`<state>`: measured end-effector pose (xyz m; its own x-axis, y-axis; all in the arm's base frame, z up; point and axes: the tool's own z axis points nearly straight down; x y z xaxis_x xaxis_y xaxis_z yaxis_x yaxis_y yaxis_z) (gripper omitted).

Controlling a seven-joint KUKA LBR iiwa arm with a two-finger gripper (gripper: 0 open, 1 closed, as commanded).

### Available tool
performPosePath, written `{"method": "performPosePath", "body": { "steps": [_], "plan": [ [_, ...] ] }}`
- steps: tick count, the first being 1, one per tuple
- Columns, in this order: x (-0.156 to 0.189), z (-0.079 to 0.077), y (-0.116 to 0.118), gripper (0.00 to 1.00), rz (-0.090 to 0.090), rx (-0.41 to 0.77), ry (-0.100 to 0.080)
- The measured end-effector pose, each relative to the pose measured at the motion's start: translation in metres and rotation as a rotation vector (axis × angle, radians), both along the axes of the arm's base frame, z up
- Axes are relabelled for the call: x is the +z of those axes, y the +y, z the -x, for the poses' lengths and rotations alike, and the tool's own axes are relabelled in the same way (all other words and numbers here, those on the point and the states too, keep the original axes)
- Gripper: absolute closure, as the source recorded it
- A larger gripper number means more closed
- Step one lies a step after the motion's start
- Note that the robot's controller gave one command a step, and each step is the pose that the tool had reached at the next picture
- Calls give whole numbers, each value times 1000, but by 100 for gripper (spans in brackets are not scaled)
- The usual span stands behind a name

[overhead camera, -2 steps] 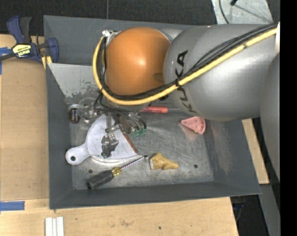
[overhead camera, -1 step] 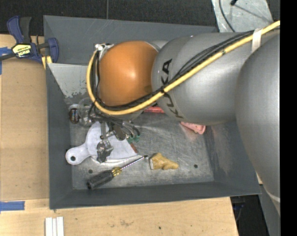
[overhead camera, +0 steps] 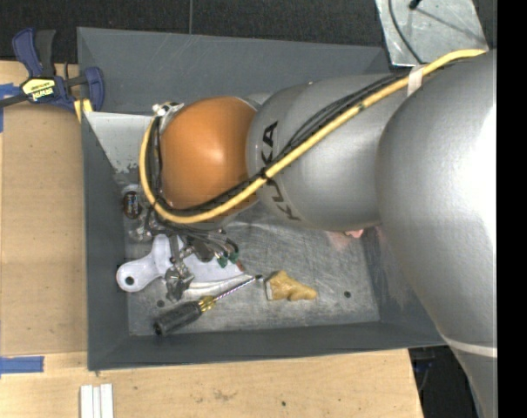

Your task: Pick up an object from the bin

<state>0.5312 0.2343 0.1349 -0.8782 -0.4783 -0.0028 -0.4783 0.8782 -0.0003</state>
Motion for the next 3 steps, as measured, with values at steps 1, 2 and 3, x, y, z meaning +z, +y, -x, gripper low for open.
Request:
{"method": "performPosePath", "body": {
  "steps": [1,2,3],
  "plan": [
    [-61,5,7,100,-6,162,-9],
    [-61,5,7,100,-6,162,-9],
    [50,18,11,100,0,127,1]
  ]
}}
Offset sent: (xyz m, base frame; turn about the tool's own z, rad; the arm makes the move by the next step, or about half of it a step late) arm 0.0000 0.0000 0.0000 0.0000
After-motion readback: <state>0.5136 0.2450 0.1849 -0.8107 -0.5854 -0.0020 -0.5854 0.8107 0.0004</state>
